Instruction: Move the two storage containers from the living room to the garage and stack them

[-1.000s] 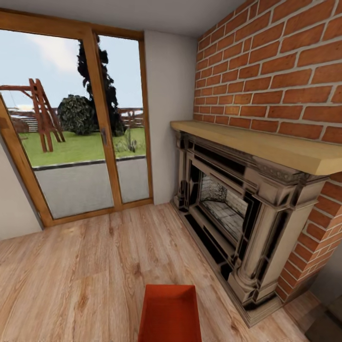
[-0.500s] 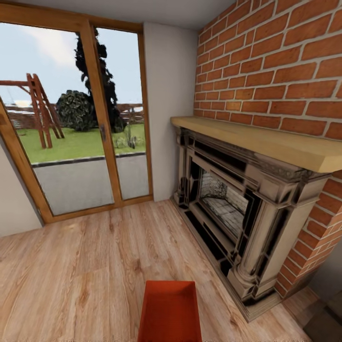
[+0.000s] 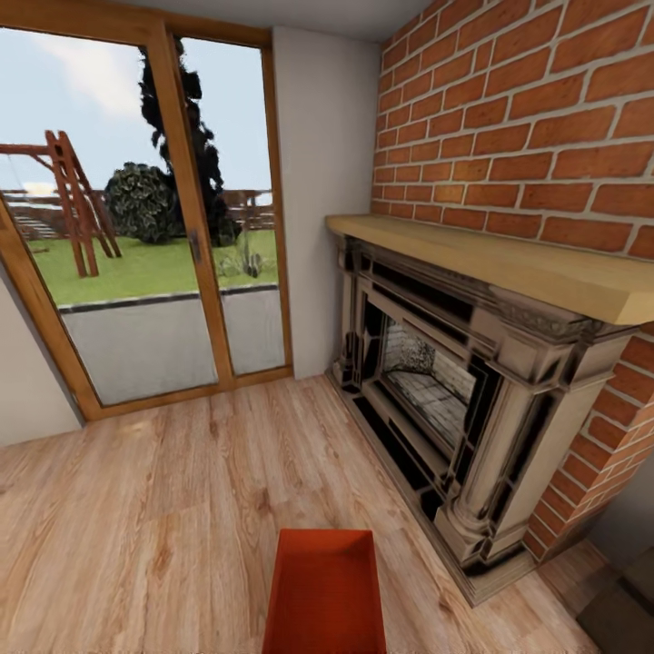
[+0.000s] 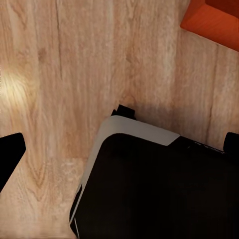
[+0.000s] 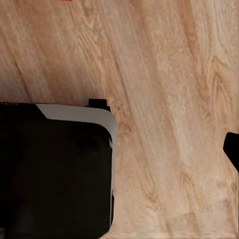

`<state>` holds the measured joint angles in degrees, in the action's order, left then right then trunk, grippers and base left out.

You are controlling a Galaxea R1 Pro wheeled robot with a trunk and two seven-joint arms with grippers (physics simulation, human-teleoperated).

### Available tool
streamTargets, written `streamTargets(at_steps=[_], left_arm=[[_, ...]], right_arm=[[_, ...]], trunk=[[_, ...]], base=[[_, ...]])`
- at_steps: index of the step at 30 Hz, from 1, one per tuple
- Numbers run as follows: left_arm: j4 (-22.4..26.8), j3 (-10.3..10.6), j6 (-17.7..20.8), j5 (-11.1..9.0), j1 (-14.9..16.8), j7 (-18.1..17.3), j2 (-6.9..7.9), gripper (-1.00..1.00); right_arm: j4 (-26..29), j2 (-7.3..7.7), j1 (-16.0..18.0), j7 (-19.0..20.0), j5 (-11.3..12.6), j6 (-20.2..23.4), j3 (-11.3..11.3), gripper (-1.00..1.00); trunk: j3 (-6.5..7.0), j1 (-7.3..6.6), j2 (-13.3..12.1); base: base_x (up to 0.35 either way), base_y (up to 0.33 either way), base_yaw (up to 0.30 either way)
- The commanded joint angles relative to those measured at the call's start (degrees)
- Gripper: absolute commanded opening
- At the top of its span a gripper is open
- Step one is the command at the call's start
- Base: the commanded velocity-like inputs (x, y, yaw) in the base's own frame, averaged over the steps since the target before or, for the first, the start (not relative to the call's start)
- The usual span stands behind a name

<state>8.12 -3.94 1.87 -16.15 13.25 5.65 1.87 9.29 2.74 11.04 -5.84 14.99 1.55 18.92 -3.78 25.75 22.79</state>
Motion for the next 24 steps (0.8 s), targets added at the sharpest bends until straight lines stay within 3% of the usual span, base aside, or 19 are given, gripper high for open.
streamTargets(at_steps=[1, 24], left_arm=[[0.04, -0.38, 0.19, -0.04, 0.02, 0.07, -0.04, 1.00], [-0.13, -0.45, 0.15, -0.16, 0.02, -0.02, -0.36, 1.00]], right_arm=[[-0.20, 0.02, 0.03, -0.25, 0.52, 0.17, 0.51, 1.00], [-1.64, 0.07, 0.04, 1.00, 0.56, -0.54, 0.53, 1.00]], trunk=[[-0.22, 0.03, 0.13], [-2.36, 0.03, 0.13]], base=[[0.000, 0.000, 0.000], [0.000, 0.000, 0.000]])
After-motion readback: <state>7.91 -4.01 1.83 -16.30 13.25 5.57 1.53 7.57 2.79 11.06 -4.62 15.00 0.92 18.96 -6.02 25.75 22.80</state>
